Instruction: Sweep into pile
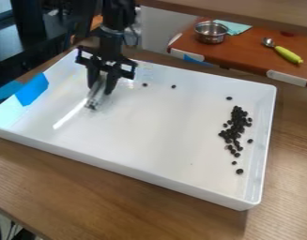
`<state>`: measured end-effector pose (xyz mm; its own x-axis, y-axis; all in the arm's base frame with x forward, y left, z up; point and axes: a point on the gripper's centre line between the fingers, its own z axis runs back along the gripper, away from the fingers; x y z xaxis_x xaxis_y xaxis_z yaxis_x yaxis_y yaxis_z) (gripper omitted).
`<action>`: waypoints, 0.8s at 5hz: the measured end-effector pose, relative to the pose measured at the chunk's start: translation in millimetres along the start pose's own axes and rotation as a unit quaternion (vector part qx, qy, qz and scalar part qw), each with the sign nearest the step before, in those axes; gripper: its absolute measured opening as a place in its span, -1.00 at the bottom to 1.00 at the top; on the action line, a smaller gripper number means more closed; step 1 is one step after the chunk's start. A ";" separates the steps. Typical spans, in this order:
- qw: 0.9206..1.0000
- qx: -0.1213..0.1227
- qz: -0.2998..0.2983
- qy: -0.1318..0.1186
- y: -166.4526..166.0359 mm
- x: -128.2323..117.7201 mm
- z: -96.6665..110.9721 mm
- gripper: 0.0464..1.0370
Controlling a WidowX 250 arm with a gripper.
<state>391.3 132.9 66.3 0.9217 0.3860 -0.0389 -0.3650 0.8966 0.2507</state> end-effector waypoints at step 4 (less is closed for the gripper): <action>0.999 -0.012 -0.019 0.045 -71.4 -5.0 7.7 -0.32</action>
<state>413.8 65.3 56.0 0.9193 0.3694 -0.1354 -0.3348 0.9152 0.2241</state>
